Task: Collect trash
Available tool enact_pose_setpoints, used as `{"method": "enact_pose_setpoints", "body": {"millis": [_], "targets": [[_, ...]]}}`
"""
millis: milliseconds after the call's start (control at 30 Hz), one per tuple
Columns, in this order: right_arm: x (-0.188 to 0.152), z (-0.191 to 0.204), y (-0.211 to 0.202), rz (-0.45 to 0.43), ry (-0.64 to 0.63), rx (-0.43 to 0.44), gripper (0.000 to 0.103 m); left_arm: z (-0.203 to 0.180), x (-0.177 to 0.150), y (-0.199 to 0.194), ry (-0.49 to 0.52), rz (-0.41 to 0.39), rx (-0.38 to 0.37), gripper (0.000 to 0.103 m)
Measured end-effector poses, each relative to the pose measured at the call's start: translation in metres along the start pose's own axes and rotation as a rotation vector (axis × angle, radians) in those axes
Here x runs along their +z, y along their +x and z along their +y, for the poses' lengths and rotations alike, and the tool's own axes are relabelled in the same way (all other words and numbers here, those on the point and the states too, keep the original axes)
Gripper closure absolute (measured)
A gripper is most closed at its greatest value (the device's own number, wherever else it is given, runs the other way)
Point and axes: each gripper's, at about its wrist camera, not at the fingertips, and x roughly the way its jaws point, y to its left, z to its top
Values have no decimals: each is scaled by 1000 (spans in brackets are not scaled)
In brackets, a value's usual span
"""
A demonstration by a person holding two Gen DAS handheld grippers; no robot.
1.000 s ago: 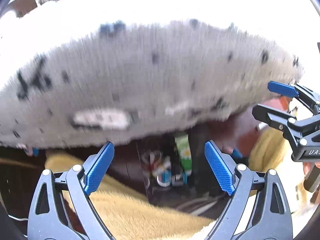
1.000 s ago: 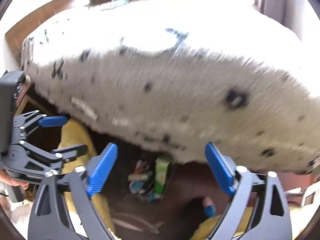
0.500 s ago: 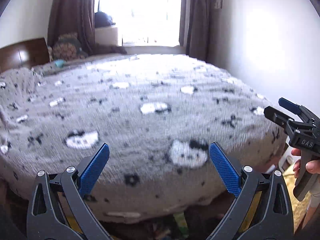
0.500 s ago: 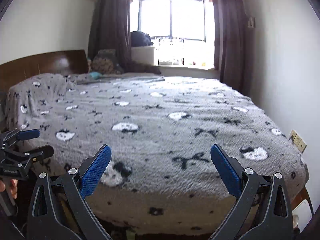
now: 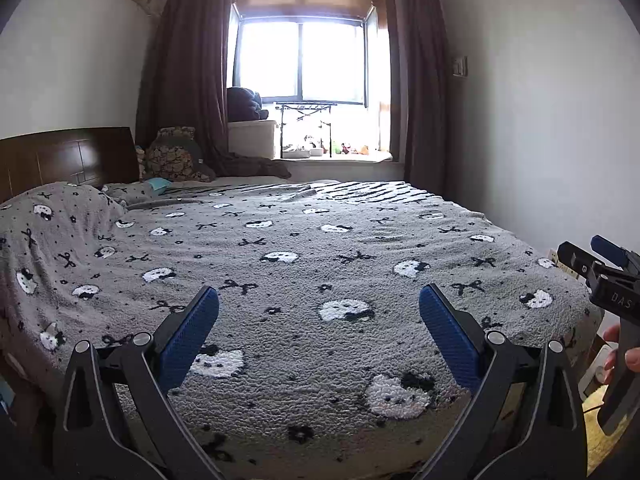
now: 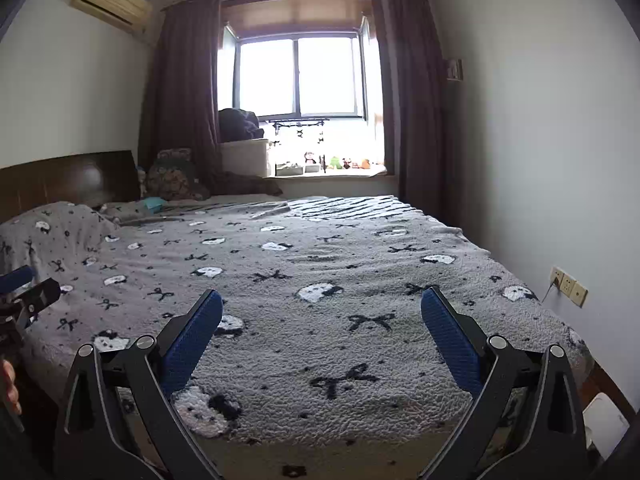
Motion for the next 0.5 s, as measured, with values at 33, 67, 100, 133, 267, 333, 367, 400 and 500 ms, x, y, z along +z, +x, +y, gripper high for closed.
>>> {"method": "enact_pose_setpoints", "body": {"millis": [33,67,100,133,267,333,367,400,500], "targets": [[-1,1,-1,4,-1,-13,3,0,-2,0,-5,2,4,8],[-2,2,-3,4,-2,-19,3,0,-5,1,-9,5,9,8],[-4,2,-3,5,-3,-26,3,-1,-6,2,-11,10,17,8],[-5,3,-4,4,-5,-34,3,-1,-9,2,-12,14,22,8],[-9,6,-2,21,-14,-51,3,-2,-12,2,-17,20,29,8],[-11,6,-1,27,-16,-55,3,-3,-13,1,-11,21,35,8],[-11,6,-2,26,-18,-57,3,-3,-13,1,-6,22,39,8],[-12,7,-2,26,-17,-57,3,-3,-13,1,-1,23,45,8],[-12,6,-2,27,-11,-53,3,-3,-13,0,0,23,49,8]]}}
